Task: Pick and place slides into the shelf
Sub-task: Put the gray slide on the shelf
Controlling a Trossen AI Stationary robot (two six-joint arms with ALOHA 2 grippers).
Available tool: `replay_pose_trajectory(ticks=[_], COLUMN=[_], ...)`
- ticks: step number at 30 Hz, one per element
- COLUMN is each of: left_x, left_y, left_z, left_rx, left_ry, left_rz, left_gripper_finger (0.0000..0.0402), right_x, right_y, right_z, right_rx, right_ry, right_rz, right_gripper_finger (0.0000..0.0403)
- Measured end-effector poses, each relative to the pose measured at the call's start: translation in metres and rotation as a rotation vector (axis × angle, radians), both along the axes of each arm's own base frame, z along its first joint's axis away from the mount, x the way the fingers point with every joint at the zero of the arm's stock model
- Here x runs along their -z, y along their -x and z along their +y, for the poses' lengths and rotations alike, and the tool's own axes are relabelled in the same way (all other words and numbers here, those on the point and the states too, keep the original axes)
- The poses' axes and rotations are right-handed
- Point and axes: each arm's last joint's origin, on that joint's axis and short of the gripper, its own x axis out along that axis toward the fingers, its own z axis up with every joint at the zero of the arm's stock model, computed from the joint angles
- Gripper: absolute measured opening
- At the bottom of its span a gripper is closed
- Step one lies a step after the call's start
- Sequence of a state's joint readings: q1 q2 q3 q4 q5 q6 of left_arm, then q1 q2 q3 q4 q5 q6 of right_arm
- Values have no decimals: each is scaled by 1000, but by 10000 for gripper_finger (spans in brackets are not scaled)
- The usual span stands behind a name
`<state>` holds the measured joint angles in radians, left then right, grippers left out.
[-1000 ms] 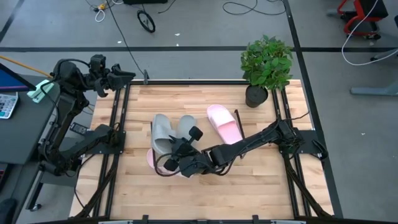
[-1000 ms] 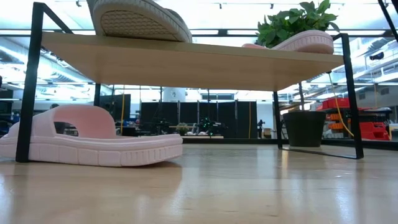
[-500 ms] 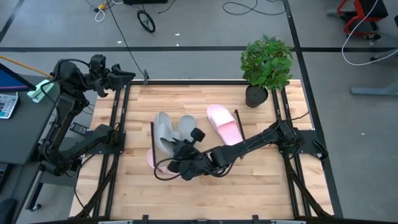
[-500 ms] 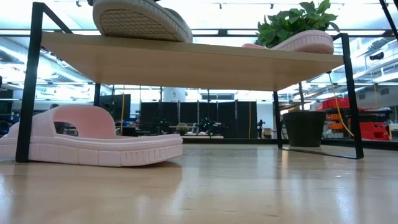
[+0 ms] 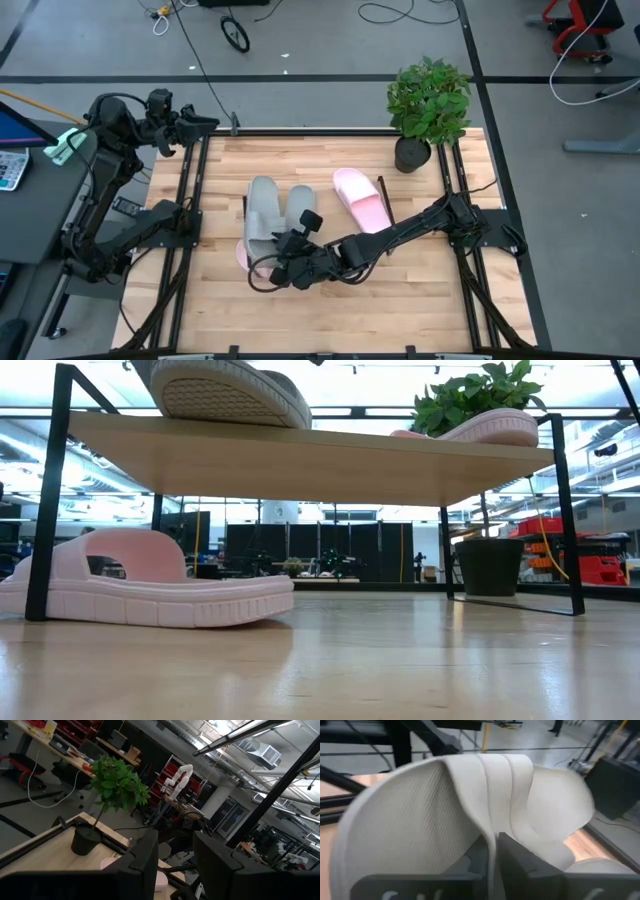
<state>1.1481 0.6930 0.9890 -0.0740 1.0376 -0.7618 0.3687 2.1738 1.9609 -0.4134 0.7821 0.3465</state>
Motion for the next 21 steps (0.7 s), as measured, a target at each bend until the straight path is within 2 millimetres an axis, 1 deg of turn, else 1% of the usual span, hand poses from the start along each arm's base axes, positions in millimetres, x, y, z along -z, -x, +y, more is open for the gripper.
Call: replay_pose_trajectory(ticks=[5, 10, 14, 21], left_x=[0, 1, 1, 0], left_y=[0, 0, 0, 0], left_z=[0, 0, -1, -2], left_rx=[0, 15, 25, 38], left_ry=[6, 4, 4, 5], left_rz=[2, 5, 7, 9], left_gripper_finger=[119, 118, 122, 119], right_x=[-3, -12, -21, -21], right_y=[1, 3, 1, -1], right_z=[0, -1, -3, -5], right_rx=[-30, -62, -103, -119], right_ry=[-12, 16, 29, 18], right_rz=[7, 20, 19, 21], right_gripper_finger=[73, 95, 123, 173])
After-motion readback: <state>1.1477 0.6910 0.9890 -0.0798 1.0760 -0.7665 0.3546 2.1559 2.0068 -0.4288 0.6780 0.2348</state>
